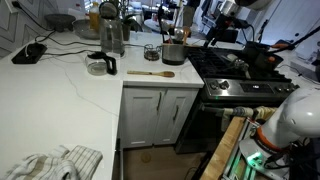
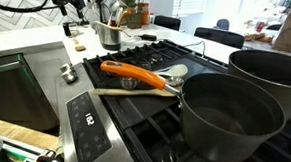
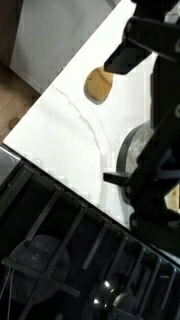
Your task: Put the slotted spoon inside the silver holder.
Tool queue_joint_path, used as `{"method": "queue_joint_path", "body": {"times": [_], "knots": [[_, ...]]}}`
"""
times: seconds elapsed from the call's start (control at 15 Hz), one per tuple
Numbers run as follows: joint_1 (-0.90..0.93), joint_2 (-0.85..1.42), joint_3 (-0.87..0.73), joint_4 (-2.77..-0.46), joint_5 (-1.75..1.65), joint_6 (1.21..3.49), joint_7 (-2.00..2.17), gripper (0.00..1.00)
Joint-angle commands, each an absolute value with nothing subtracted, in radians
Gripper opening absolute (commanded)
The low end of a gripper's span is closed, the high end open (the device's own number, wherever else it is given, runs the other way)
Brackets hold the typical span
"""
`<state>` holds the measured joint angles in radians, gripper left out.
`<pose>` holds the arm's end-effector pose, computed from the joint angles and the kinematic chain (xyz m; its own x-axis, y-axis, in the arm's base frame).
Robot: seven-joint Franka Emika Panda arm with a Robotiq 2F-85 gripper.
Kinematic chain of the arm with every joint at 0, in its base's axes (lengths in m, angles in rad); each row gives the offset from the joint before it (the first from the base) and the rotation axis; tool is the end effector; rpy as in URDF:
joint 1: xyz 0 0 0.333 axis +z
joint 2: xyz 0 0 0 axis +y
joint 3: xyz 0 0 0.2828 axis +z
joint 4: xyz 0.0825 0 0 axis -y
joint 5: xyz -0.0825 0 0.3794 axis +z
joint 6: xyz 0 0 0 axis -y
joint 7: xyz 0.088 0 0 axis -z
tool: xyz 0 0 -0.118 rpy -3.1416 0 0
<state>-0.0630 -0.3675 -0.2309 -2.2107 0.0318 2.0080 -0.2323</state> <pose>0.4493 -0.1405 0.4974 0.9821 -0.0698 0.1752 -0.0576 -0.9956 -0.0743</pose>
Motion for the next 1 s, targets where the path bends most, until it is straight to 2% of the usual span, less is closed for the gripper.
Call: {"method": "queue_joint_path", "body": {"times": [0.0,0.6,0.93], "knots": [[-0.08,-0.365,-0.216,-2.209,0.039,2.006,-0.238,1.0],[-0.08,-0.365,-0.216,-2.209,0.039,2.006,-0.238,1.0],[-0.068,-0.291,-0.308,-2.14,0.239,1.966,-0.362,1.0]]}}
